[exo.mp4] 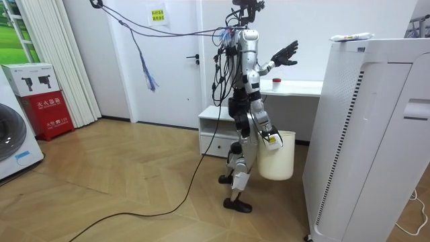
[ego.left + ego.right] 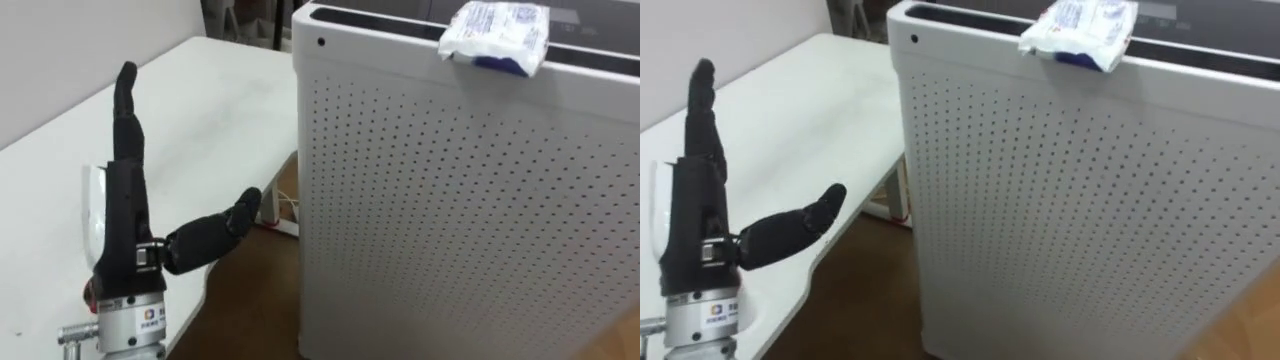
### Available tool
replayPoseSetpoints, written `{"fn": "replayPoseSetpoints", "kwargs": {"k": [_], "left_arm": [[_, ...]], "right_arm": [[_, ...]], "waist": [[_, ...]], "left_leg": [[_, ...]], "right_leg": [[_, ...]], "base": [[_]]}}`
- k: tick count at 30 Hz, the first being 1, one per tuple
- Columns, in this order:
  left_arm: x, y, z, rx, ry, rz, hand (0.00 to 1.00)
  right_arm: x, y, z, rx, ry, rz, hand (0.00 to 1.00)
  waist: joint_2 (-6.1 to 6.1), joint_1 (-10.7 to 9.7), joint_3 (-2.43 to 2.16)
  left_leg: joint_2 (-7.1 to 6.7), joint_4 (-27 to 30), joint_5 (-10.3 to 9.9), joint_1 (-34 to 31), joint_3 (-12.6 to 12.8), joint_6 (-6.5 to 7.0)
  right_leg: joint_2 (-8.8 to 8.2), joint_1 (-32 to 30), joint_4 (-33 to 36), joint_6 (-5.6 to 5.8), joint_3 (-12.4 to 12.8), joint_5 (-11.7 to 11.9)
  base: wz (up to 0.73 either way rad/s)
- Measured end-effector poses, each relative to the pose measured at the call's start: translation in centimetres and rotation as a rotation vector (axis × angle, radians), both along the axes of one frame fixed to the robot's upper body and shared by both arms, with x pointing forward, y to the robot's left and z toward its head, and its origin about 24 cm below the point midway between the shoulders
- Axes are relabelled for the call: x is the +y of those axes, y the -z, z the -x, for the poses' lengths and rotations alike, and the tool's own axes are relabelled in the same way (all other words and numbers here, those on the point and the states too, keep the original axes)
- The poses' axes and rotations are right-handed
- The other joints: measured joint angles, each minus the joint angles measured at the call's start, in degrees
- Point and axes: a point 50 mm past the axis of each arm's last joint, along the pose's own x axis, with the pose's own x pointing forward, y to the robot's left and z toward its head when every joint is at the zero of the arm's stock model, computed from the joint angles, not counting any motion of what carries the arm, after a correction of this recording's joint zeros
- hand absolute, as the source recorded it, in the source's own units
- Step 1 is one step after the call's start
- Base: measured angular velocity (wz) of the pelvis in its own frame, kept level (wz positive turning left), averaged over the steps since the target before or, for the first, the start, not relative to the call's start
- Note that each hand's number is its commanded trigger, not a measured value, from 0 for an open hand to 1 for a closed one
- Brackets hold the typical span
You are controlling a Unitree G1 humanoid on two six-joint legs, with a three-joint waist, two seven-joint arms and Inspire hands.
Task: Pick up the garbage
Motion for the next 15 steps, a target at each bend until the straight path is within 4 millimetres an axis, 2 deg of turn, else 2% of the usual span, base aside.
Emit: {"fn": "replayPoseSetpoints", "kwargs": {"k": [5, 15], "left_arm": [[0.0, 0.2, 0.1, 0.006, -0.001, 0.000, 0.00], [0.2, 1.5, 1.0, 0.066, -0.010, -0.013, 0.00]], "right_arm": [[0.2, 0.1, 0.2, 0.010, -0.027, -0.006, 1.00], [0.5, 0.2, 0.4, 0.011, -0.048, -0.034, 1.00]], "waist": [[-0.71, 0.0, -0.18], [-0.36, 0.2, -0.24]], "left_leg": [[0.22, -0.5, 0.0, 0.4, 0.0, 0.00], [0.43, -1.6, 0.0, 1.4, 0.0, -0.09]], "right_leg": [[0.20, 0.7, -1.0, 0.01, -0.1, 0.0], [0.83, 2.2, -2.7, -0.04, -0.3, 0.3]], "base": [[0.00], [0.01]]}}
